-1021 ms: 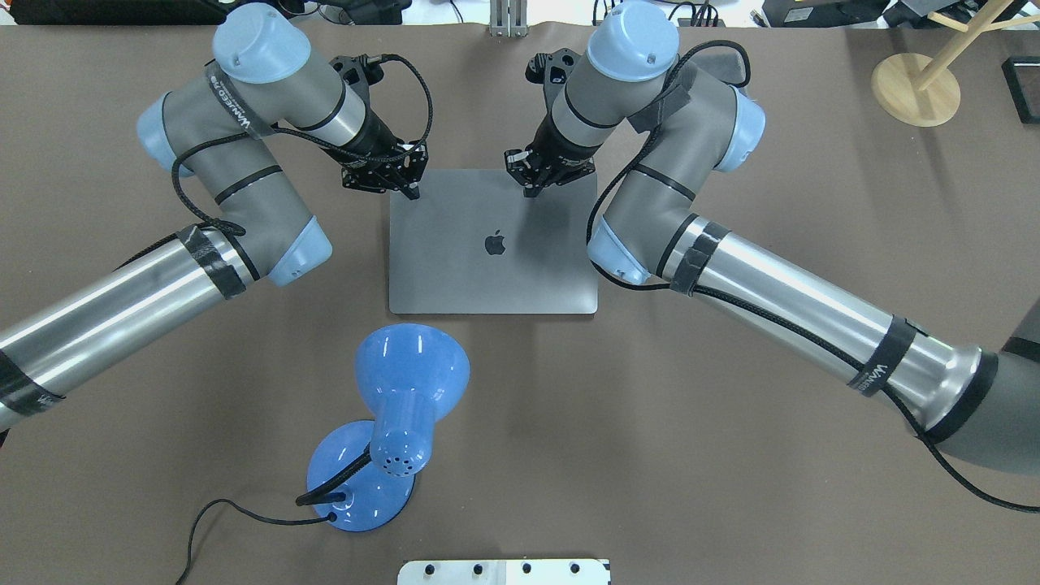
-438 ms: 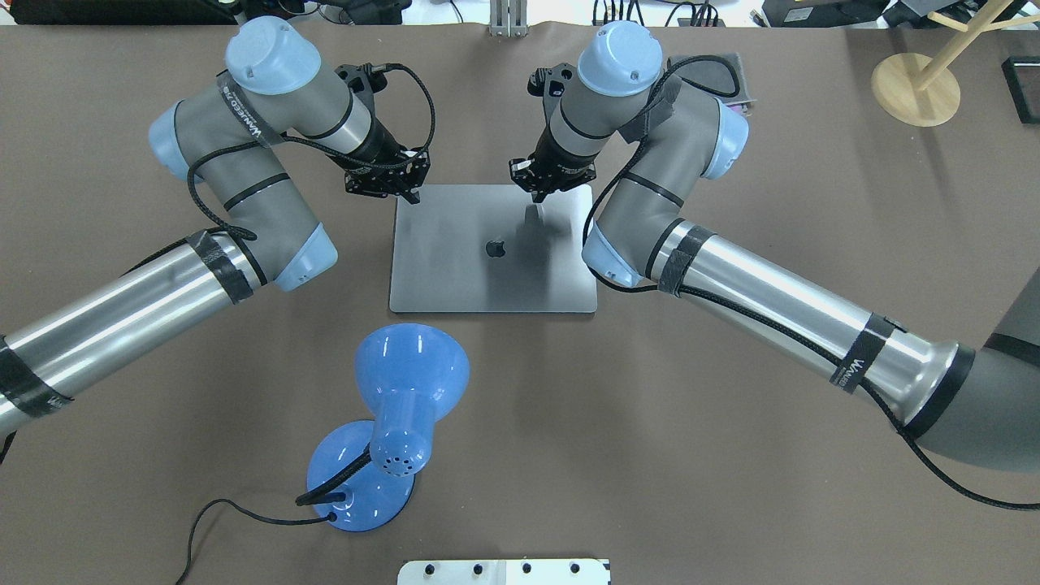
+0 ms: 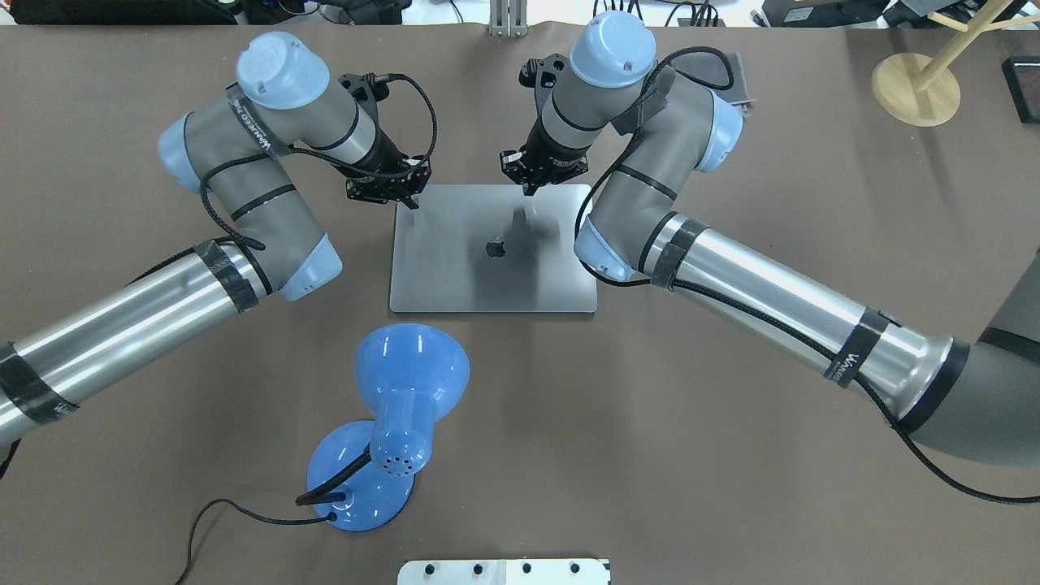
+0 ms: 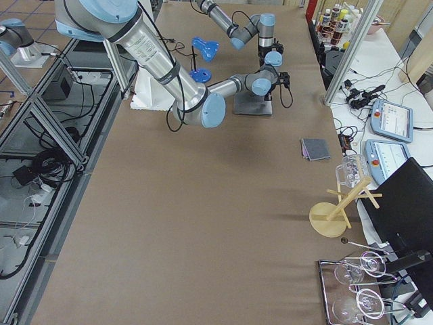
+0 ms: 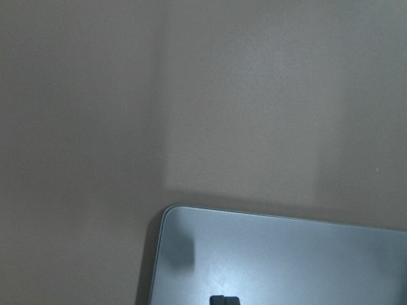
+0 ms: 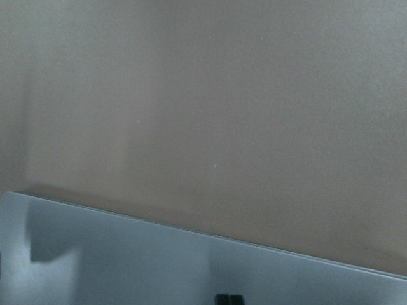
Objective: Close laptop
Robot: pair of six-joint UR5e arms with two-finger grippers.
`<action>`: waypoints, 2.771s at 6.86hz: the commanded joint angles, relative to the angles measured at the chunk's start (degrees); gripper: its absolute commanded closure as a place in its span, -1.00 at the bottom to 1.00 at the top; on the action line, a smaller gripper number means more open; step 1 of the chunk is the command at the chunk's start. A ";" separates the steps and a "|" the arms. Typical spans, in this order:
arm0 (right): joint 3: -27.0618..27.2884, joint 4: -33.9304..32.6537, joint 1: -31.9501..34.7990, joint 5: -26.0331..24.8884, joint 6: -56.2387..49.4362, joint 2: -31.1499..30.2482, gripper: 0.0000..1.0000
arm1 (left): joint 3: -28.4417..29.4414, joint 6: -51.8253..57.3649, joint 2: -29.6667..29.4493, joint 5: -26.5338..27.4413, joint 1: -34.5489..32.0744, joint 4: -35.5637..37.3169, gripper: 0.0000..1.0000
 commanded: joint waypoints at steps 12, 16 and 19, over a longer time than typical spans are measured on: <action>27.09 -38.76 34.75 10.74 -48.52 -23.97 -1.00 | -26.39 37.18 25.27 -4.04 -26.60 21.53 -0.97; 34.30 -51.60 40.42 7.59 -66.32 -42.59 -1.00 | -26.59 59.35 41.89 -4.56 -36.55 22.33 -0.97; 30.71 -38.02 40.51 8.10 -67.50 -49.38 -1.00 | -22.29 64.22 43.94 -15.33 -41.48 22.32 -0.97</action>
